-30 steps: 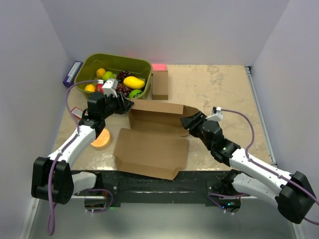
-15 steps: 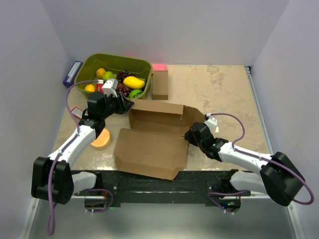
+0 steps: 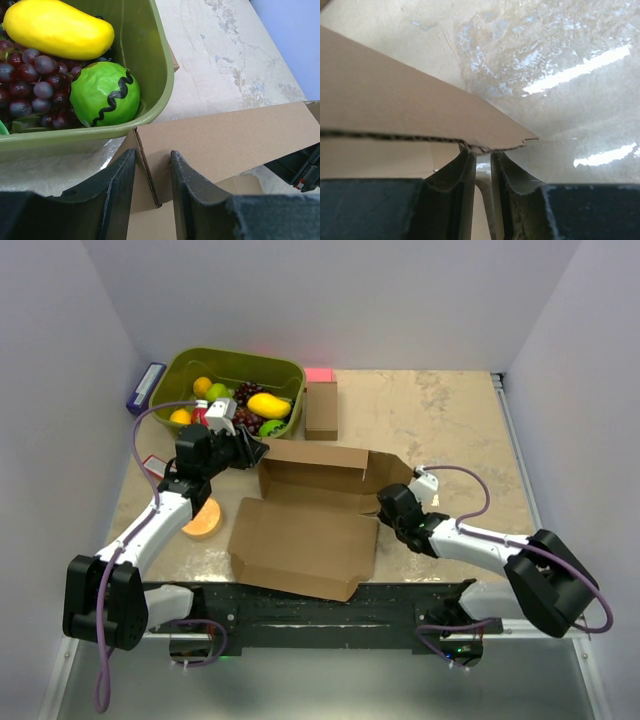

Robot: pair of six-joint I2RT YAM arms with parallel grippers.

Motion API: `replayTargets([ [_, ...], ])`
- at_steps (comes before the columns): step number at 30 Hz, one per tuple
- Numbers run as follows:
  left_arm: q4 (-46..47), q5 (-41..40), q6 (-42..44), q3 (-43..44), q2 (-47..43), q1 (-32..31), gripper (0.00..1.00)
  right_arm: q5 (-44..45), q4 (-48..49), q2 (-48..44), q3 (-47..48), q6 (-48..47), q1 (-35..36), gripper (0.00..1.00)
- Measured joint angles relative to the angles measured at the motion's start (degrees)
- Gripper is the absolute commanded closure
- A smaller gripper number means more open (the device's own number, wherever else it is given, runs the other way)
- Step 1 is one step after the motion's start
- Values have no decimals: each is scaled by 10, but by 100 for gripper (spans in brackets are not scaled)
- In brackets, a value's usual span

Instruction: Fold the paper box

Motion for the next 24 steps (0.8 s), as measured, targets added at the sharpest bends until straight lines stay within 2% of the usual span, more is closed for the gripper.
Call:
replayTargets([
  [9,1,-1,0,0,0,0,63,-8,54,47,24,-17,0,84],
  [24,1,0,0,0,0,0,64,-12,82,34,24,-28,34,85],
])
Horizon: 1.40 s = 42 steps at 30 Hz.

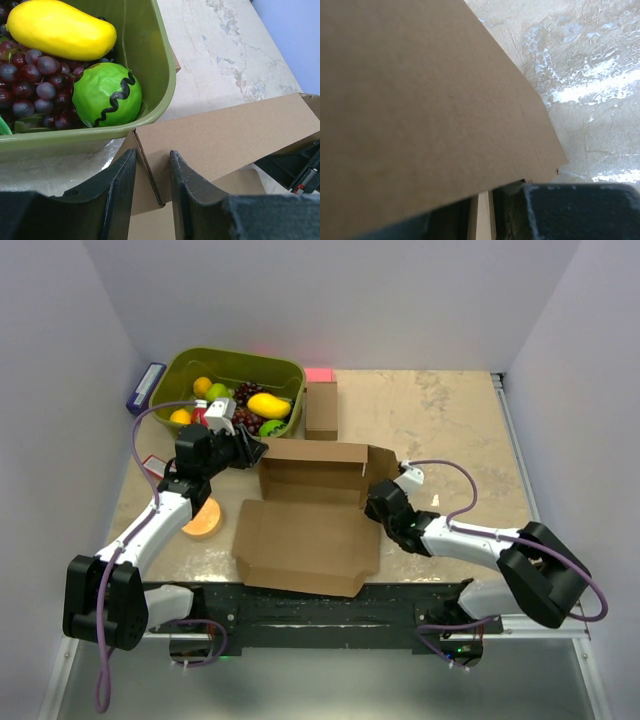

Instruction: Fold the paper box

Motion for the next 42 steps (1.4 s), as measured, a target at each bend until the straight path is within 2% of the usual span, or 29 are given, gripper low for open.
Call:
replayTargets([
  [12,0,0,0,0,0,0,64,89,-77,89,104,1,77,85],
  [29,0,0,0,0,0,0,65,167,-111,177,171,12,102,85],
  [36,0,0,0,0,0,2,65,207,-172,197,199,49,126,84],
  [40,1,-2,0,0,0,5,65,226,-229,211,225,84,140,71],
  [41,1,-3,0,0,0,5,65,230,-247,213,231,97,145,63],
  [42,1,-3,0,0,0,5,65,233,-261,214,235,106,149,60],
])
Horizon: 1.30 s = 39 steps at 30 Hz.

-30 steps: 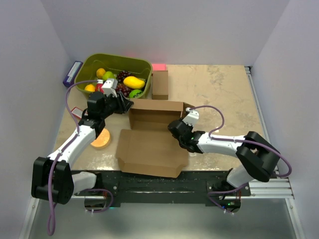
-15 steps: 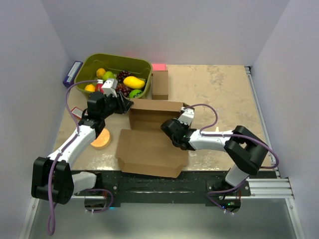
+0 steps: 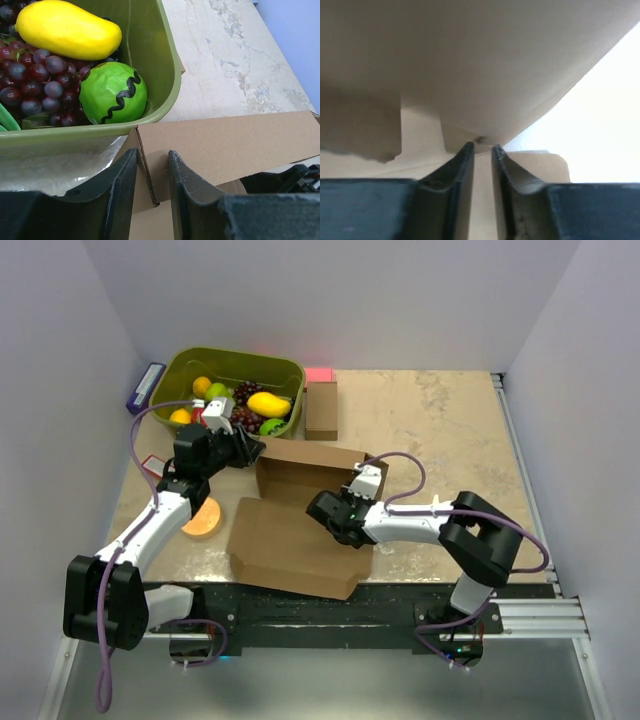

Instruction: Fold the paper box

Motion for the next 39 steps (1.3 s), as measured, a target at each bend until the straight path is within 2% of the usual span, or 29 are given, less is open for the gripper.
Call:
replayTargets([
  [1,0,0,0,0,0,0,65,2,-17,0,3,9,7,58],
  [6,2,-2,0,0,0,1,65,-3,-62,-30,4,26,30,36],
  [11,2,-1,0,0,0,0,65,-11,-63,-144,-14,2,36,34],
  [15,2,-1,0,0,0,-1,65,-17,-55,-227,-18,-43,36,39],
  [16,2,-1,0,0,0,-1,65,-21,-53,-240,-18,-54,35,48],
  [18,2,-1,0,0,0,-1,65,-31,-45,-259,-18,-82,35,56],
  [19,2,-1,0,0,0,-1,65,-41,-40,-263,-18,-99,35,65],
  [23,2,-1,0,0,0,-1,65,-78,-22,-246,-16,-153,36,84],
  [31,2,-1,0,0,0,-1,66,-136,-19,-124,-2,-181,15,90],
  [39,3,-1,0,0,2,-1,66,-146,-7,-172,-40,-200,-76,89],
])
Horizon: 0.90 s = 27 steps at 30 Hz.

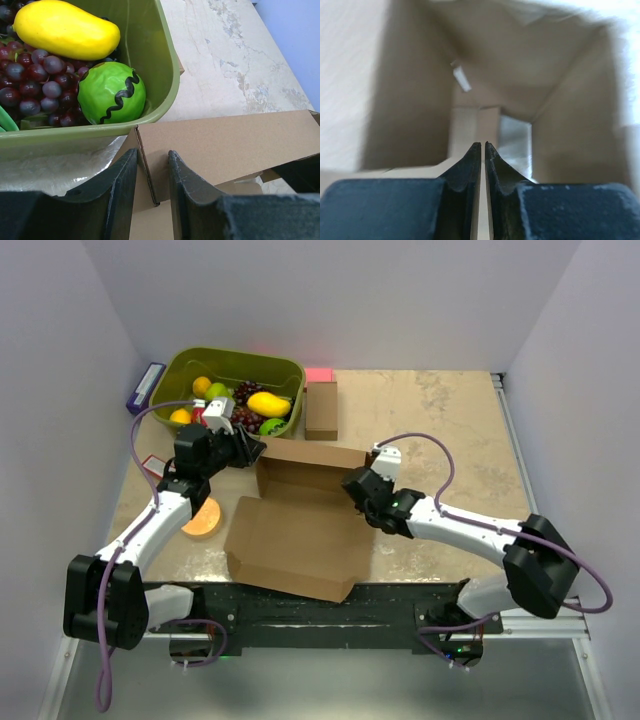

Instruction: Fold the paper box

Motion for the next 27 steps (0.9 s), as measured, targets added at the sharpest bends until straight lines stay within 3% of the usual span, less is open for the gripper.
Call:
replayTargets([
  [9,0,0,0,0,0,0,66,0,22,0,-33,-12,-48,91],
  [27,1,1,0,0,1,0,66,-70,133,42,-59,-30,-52,98],
])
